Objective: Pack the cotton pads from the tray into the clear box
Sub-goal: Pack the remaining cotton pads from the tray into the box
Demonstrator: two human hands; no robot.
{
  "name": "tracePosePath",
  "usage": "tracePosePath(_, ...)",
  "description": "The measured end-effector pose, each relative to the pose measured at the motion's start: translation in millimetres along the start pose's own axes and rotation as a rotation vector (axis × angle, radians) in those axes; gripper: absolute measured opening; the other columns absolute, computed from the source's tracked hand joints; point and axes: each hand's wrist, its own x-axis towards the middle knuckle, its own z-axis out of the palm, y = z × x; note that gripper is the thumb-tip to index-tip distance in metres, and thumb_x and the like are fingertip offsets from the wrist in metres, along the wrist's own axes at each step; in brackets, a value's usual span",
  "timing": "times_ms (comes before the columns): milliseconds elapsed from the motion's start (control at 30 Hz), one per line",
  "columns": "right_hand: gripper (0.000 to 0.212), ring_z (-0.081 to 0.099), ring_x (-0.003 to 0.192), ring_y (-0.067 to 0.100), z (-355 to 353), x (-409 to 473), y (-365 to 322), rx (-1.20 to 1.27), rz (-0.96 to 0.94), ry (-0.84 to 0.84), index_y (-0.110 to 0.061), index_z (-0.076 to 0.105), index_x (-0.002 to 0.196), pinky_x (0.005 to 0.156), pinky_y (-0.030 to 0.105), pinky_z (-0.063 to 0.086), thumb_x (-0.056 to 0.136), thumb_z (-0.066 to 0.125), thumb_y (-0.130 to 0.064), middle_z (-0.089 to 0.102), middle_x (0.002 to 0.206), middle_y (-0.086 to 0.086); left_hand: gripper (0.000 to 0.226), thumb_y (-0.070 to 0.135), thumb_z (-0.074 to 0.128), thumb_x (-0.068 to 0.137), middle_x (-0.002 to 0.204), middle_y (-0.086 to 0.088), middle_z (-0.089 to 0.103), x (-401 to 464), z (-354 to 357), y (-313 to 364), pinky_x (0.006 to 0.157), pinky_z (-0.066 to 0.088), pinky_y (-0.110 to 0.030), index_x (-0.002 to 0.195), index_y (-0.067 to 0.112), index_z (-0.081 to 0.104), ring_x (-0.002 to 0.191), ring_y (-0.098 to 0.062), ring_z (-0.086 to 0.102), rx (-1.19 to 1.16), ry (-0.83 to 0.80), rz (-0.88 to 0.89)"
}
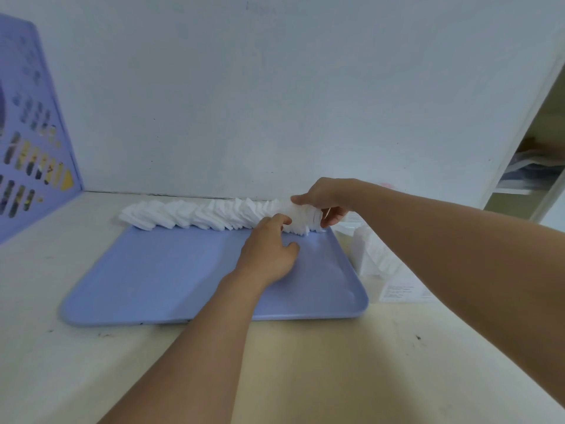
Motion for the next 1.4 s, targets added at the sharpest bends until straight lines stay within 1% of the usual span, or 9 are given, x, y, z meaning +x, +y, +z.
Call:
tracePosePath(133, 0.056, 0.073, 0.098, 0.036, -4, -6, 3, 0.088, 0.039, -0.042, 0.001, 0.062, 0.122, 0.088, 0.042, 0.061, 0.102, 0.052, -0.051, 0.072, 0.110, 0.022, 0.056, 0.023, 0.062, 0.092, 0.140, 0.000, 0.052, 0, 1, -1, 0.101, 0.049, -0.043, 0.145, 0.023, 0.046, 0.111, -0.026, 0.060, 0.012, -0.019, -0.003)
tracePosePath(267, 0.066, 0.075, 0.088, 0.032, -1, -9, 0, 0.083, 0.052, -0.049, -0.008, 0.061, 0.119, 0.080, 0.039, 0.064, 0.088, 0.064, -0.066, 0.069, 0.108, 0.018, 0.057, 0.026, 0.062, 0.092, 0.141, 0.001, 0.052, -1, 1, -1, 0.100, 0.048, -0.040, 0.146, 0.023, 0.045, 0.114, -0.025, 0.058, 0.033, -0.037, -0.011)
tracePosePath(633, 0.032, 0.069, 0.087, 0.031, -14, -8, 8, 0.220, 0.095, -0.068, 0.001, 0.060, 0.125, 0.081, 0.035, 0.061, 0.099, 0.062, -0.017, 0.069, 0.117, 0.020, 0.054, 0.027, 0.063, 0.091, 0.139, 0.002, 0.053, -1, 0, -1, 0.100, 0.047, -0.039, 0.143, 0.024, 0.048, 0.114, -0.024, 0.058, 0.033, -0.043, -0.016)
tracePosePath(867, 0.035, 0.072, 0.090, 0.035, 3, -7, 7, 0.129, 0.058, 0.053, 0.002, 0.063, 0.112, 0.085, 0.042, 0.062, 0.086, 0.077, -0.017, 0.067, 0.110, 0.021, 0.052, 0.027, 0.063, 0.091, 0.136, 0.001, 0.052, 0, 1, -3, 0.099, 0.048, -0.039, 0.141, 0.023, 0.049, 0.110, -0.024, 0.059, 0.016, -0.028, -0.008)
tracePosePath(1067, 0.012, 0.060, 0.056, 0.021, -35, -46, 5, 0.539, -0.133, 0.184, -0.008, 0.066, 0.090, 0.049, 0.024, 0.051, 0.082, 0.071, -0.015, 0.062, 0.078, 0.011, 0.031, 0.052, 0.059, 0.094, 0.102, 0.001, 0.067, 0, -13, 18, 0.068, 0.052, -0.029, 0.103, 0.022, 0.064, 0.089, -0.017, 0.066, -0.490, 0.242, -0.172)
tracePosePath(1167, 0.011, 0.060, 0.067, 0.021, -26, -84, 15, 0.699, -0.235, -0.143, -0.010, 0.070, 0.093, 0.060, 0.028, 0.049, 0.084, 0.069, -0.016, 0.062, 0.083, 0.011, 0.056, 0.067, 0.059, 0.087, 0.101, -0.010, 0.076, -4, -33, 42, 0.063, 0.060, -0.039, 0.107, 0.016, 0.069, 0.087, -0.031, 0.075, -1.052, -0.064, -0.429)
tracePosePath(1233, 0.021, 0.063, 0.088, 0.031, -12, -98, 26, 0.665, -0.328, -0.216, -0.007, 0.070, 0.107, 0.081, 0.038, 0.052, 0.088, 0.067, -0.014, 0.068, 0.100, 0.018, 0.059, 0.063, 0.061, 0.087, 0.108, -0.017, 0.075, -11, -41, 51, 0.064, 0.061, -0.039, 0.119, 0.014, 0.068, 0.090, -0.037, 0.075, -1.093, -0.304, -0.384)
tracePosePath(1300, 0.033, 0.070, 0.103, 0.033, 2, -109, 34, 0.714, -0.387, -0.166, -0.007, 0.066, 0.121, 0.093, 0.043, 0.055, 0.089, 0.071, -0.010, 0.071, 0.116, 0.021, 0.047, 0.048, 0.062, 0.094, 0.113, -0.019, 0.074, -20, -43, 55, 0.068, 0.061, -0.038, 0.124, 0.012, 0.065, 0.092, -0.036, 0.075, -1.033, -0.358, -0.306)
tracePosePath(1400, 0.051, 0.072, 0.099, 0.028, 22, -120, 41, 0.872, -0.404, 0.132, -0.013, 0.063, 0.126, 0.082, 0.033, 0.062, 0.080, 0.084, -0.007, 0.068, 0.114, 0.017, 0.036, 0.035, 0.055, 0.102, 0.113, -0.018, 0.074, -34, -43, 55, 0.076, 0.063, -0.039, 0.124, 0.007, 0.063, 0.096, -0.034, 0.074, -1.068, -0.276, -0.284)
